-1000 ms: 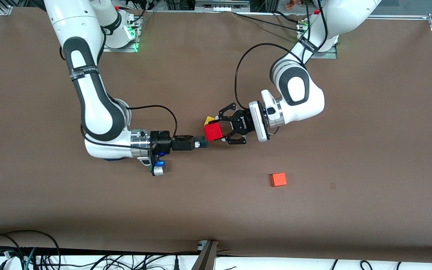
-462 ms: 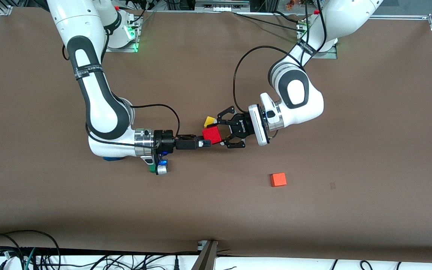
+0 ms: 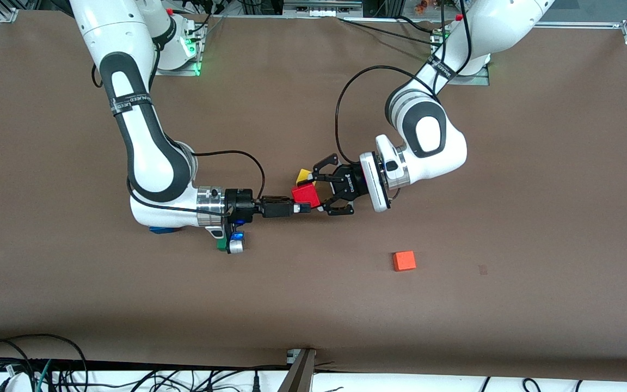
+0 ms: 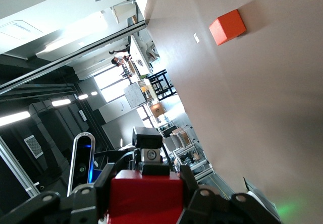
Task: Pass red block to right arm, stack on blue
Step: 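Bring the red cube to the right gripper and close the right gripper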
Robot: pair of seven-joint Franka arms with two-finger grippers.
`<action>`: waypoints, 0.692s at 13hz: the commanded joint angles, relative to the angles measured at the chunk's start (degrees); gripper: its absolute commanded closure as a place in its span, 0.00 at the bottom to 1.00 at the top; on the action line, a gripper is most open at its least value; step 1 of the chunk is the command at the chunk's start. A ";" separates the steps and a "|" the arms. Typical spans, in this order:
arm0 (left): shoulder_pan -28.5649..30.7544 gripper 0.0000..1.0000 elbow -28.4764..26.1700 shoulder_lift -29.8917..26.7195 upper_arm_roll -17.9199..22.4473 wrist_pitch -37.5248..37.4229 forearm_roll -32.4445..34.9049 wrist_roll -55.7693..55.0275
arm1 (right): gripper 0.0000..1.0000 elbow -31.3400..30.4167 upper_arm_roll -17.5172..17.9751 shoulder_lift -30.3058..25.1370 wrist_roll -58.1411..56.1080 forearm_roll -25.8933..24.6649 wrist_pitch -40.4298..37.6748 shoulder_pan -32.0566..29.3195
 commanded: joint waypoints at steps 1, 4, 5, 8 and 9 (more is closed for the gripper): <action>-1.26 0.82 1.20 0.32 -0.04 0.16 -3.03 1.36 | 0.99 -0.54 -0.05 -0.81 -0.33 1.06 0.59 0.37; -1.17 0.00 1.02 -0.11 -0.04 0.16 -2.94 1.44 | 0.99 -0.36 -0.14 -0.99 -0.33 0.98 0.15 -0.07; -0.99 0.00 0.94 -0.20 -0.04 0.08 -2.86 1.45 | 0.99 -0.27 -0.14 -1.07 -0.24 0.89 -0.02 -0.33; 0.14 0.00 0.59 -1.68 0.22 0.16 -1.98 1.36 | 0.99 -0.01 -0.84 -1.51 -0.50 -0.07 -0.20 -1.47; 1.54 0.00 0.15 -3.35 0.49 0.16 -1.63 1.36 | 0.99 0.16 -0.93 -1.86 -0.50 -1.82 -0.46 -2.52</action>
